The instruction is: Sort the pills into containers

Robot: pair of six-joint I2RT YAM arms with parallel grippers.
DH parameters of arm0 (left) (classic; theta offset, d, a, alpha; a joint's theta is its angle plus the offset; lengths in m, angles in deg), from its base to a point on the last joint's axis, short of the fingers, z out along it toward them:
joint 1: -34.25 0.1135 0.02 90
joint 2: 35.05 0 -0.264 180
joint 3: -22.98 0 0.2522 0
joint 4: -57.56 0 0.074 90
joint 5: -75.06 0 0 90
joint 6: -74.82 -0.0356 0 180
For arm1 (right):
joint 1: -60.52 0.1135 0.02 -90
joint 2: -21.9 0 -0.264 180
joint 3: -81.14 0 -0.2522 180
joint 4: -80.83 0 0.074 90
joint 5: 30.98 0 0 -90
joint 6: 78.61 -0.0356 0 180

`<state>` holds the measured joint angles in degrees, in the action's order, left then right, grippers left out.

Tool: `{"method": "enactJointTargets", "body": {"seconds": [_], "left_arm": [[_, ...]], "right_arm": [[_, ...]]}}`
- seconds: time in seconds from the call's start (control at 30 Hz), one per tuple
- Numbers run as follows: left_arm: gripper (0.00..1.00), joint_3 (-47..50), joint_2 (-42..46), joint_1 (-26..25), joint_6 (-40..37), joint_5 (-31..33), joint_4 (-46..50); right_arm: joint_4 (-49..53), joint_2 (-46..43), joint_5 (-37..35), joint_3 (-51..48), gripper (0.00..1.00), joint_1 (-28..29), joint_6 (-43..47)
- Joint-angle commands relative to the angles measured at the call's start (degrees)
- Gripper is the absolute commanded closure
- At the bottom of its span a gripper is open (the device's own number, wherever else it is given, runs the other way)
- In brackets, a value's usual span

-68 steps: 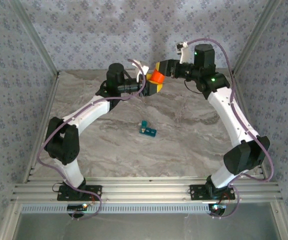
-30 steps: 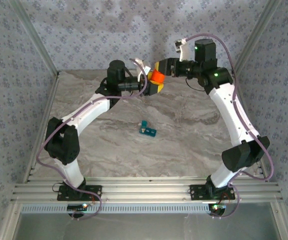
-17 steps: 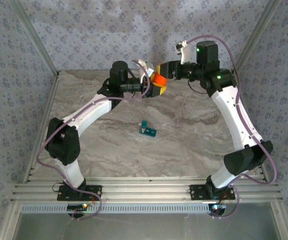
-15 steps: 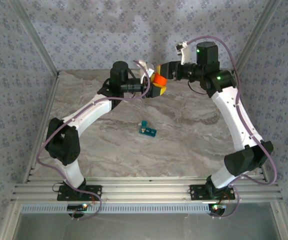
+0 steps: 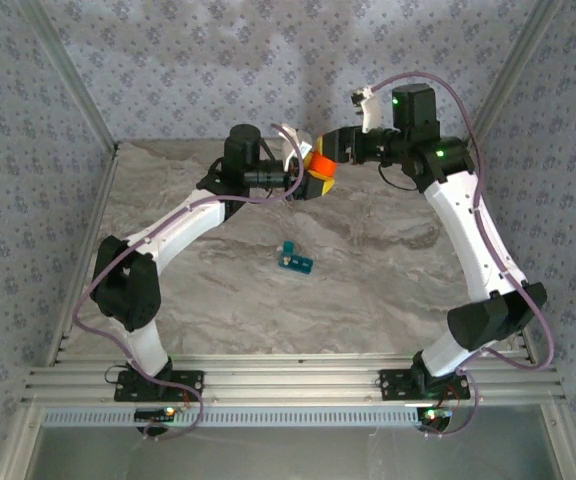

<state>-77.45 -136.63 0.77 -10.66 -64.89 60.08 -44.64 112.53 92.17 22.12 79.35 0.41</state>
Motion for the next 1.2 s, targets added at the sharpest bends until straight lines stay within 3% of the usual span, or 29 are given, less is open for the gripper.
{"method": "enactJointTargets", "body": {"seconds": [0.0, 0.17, 0.33, 0.73, 0.93, 1.17], "left_arm": [[1.00, -5.70, 5.60, 1.35, 0.07, 2.71, -6.70], [1.00, -5.63, 5.69, 1.44, 0.51, 3.15, -6.87], [1.00, -5.70, 5.52, 1.46, 0.89, 4.33, -7.71], [1.00, -5.17, 5.18, 1.77, -0.27, 6.24, -7.33], [1.00, -5.08, 4.44, 2.01, -0.51, 6.18, -7.10], [1.00, -4.43, 3.65, 2.03, -0.56, 5.89, -7.07]], "right_arm": [[14.68, 1.99, -0.18, -0.33, 0.78, 0.09, 2.74], [13.32, 2.93, 1.62, -0.50, 0.78, -0.12, 0.96], [4.64, 1.75, 2.19, -7.22, 0.78, 2.06, -7.86], [-0.23, -2.15, -12.53, -15.32, 0.75, 6.23, -19.25], [0.07, -2.26, -12.90, -13.71, 0.69, 6.25, -20.09], [2.49, 0.02, -11.99, -8.30, 0.54, 5.62, -18.75]]}}
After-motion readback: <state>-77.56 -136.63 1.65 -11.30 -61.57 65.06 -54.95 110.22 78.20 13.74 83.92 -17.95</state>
